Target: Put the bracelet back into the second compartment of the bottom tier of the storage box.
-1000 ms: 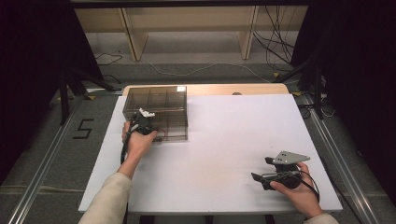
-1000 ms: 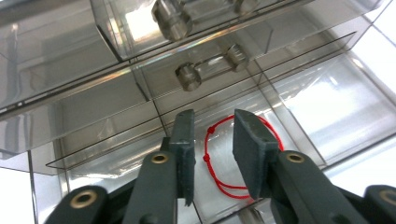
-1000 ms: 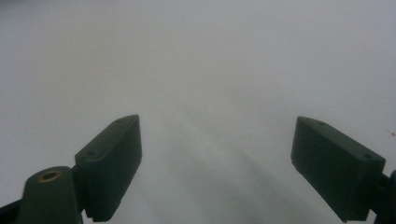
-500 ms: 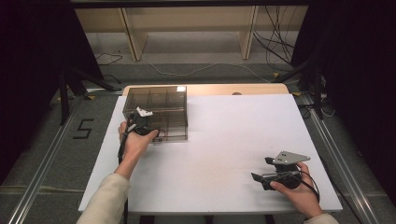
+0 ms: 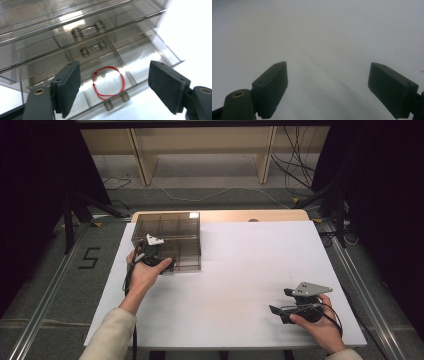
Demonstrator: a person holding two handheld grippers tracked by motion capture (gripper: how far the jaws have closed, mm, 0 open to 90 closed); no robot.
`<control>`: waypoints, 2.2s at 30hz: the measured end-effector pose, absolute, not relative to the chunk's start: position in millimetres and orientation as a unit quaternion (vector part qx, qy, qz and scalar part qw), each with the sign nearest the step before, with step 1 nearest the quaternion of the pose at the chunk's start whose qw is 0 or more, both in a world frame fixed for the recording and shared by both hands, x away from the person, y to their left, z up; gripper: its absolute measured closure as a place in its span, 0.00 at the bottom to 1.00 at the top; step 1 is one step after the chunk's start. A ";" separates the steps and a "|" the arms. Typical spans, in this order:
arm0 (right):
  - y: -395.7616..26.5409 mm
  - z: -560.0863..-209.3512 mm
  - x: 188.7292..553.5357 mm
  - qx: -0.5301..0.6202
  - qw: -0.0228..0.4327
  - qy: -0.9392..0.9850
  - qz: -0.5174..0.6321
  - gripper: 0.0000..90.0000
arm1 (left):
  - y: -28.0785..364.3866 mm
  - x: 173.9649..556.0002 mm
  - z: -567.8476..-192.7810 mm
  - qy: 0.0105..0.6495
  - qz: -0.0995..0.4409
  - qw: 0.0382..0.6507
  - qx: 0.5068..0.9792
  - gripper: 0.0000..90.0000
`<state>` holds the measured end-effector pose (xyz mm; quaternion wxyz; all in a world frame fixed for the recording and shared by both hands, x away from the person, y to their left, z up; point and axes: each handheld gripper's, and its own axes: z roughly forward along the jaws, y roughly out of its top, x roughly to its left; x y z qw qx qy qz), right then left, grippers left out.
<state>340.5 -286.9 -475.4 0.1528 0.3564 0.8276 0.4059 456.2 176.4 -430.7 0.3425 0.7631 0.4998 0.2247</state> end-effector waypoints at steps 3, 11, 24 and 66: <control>-286.8 -475.5 340.4 0.357 0.152 0.827 0.406 0.19 | 175.4 448.8 -426.4 0.488 0.218 0.353 0.768 0.25; -286.4 -475.6 340.2 0.355 0.153 0.829 0.405 0.19 | 169.2 425.5 -416.5 0.457 0.220 0.374 0.777 0.23; -285.3 -475.1 339.4 0.354 0.151 0.829 0.406 0.19 | 162.5 390.2 -417.3 0.407 0.216 0.396 0.795 0.20; -283.0 -475.2 337.3 0.344 0.147 0.833 0.406 0.19 | 187.3 333.3 -474.8 0.376 0.198 0.401 0.812 0.19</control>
